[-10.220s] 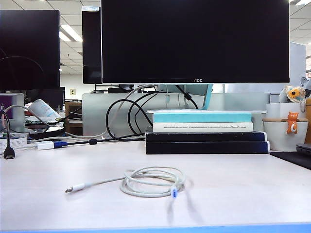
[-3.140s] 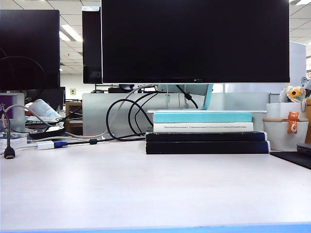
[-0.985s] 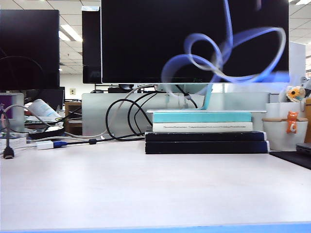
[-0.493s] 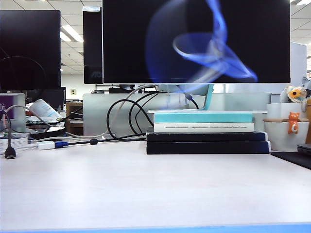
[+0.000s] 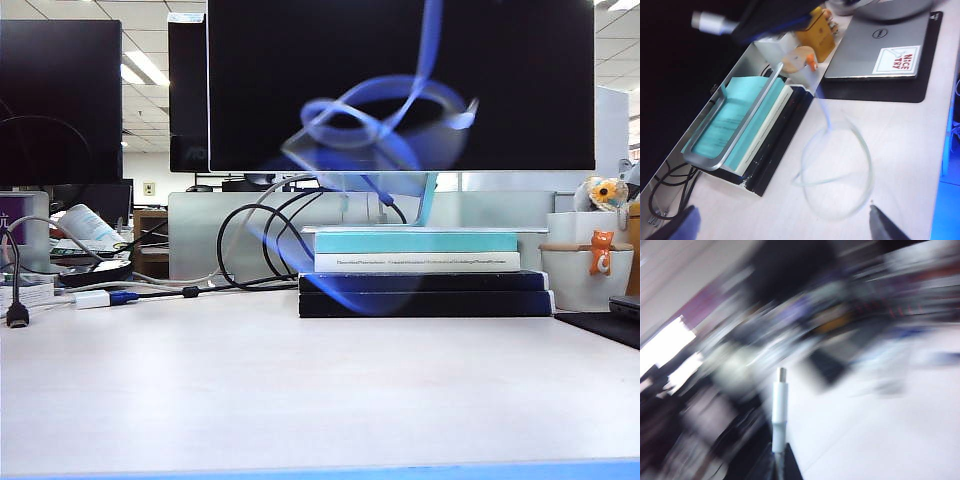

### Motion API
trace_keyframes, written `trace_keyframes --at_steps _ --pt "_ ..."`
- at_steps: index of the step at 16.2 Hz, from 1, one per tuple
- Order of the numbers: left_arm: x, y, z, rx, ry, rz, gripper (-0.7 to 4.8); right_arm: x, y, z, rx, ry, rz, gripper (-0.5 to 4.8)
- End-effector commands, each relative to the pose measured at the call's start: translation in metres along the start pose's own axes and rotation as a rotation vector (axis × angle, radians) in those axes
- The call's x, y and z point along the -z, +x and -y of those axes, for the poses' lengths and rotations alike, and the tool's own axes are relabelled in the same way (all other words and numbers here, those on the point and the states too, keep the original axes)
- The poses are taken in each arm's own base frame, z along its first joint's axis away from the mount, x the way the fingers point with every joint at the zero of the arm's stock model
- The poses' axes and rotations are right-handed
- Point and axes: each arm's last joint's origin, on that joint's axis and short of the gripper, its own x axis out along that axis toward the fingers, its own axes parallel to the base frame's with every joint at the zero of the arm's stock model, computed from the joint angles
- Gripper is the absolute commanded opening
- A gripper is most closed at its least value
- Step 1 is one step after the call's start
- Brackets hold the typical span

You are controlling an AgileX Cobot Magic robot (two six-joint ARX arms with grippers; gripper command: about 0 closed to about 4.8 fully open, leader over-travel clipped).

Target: Unfold the white charging cable into a straight cable.

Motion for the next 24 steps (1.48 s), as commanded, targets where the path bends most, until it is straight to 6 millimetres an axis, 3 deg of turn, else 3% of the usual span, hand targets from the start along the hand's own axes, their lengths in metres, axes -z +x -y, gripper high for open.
trace_keyframes --at_steps 1,5,7,10,11,12,14,15,16,19,20,21,24 --pt "0.0 -0.001 0.0 -0.009 -0.004 -0.004 4.79 0.006 0.009 -0.021 -0.314 -0.096 -0.205 -0.05" --pt "0.0 0.001 -0.001 -0.023 -0.004 -0.01 4.79 -0.005 0.001 -0.003 0.068 -0.02 0.106 -0.05" --pt "0.001 0.001 0.0 -0.018 -0.013 -0.019 4.79 -0.004 0.009 -0.025 -0.279 -0.045 -0.136 -0.05" --pt "0.0 0.003 0.0 -0.015 -0.001 -0.017 4.79 -0.019 0.011 -0.048 -0.361 -0.19 -0.072 -0.05" --pt "-0.009 0.054 0.009 0.138 -0.168 0.043 4.79 -0.07 0.004 -0.091 -0.277 -0.216 0.105 -0.05" --pt "-0.019 0.076 0.011 0.154 -0.195 0.147 4.79 -0.078 -0.001 -0.107 -0.313 -0.24 0.087 -0.05" --pt "-0.037 0.071 0.002 0.119 -0.253 0.346 4.79 -0.076 0.0 -0.106 -0.305 -0.205 0.061 -0.05" --pt "-0.035 0.09 0.007 0.159 -0.28 0.331 4.79 -0.078 -0.003 -0.112 -0.325 -0.196 0.086 -0.05" --pt "-0.042 0.106 0.009 0.19 -0.274 0.438 4.79 -0.081 -0.007 -0.121 -0.371 -0.211 0.116 -0.05" --pt "-0.054 0.09 0.001 0.182 -0.279 0.585 4.79 -0.078 -0.006 -0.12 -0.399 -0.216 0.022 -0.05" --pt "-0.062 0.088 -0.002 0.17 -0.279 0.704 3.54 -0.078 -0.007 -0.12 -0.399 -0.196 0.021 -0.05" --pt "-0.063 0.09 -0.002 0.179 -0.274 0.724 3.11 -0.078 -0.006 -0.121 -0.399 -0.196 0.021 -0.05" --pt "-0.062 0.119 0.007 0.284 -0.302 0.79 2.68 -0.078 -0.006 -0.121 -0.399 -0.166 0.021 -0.05"
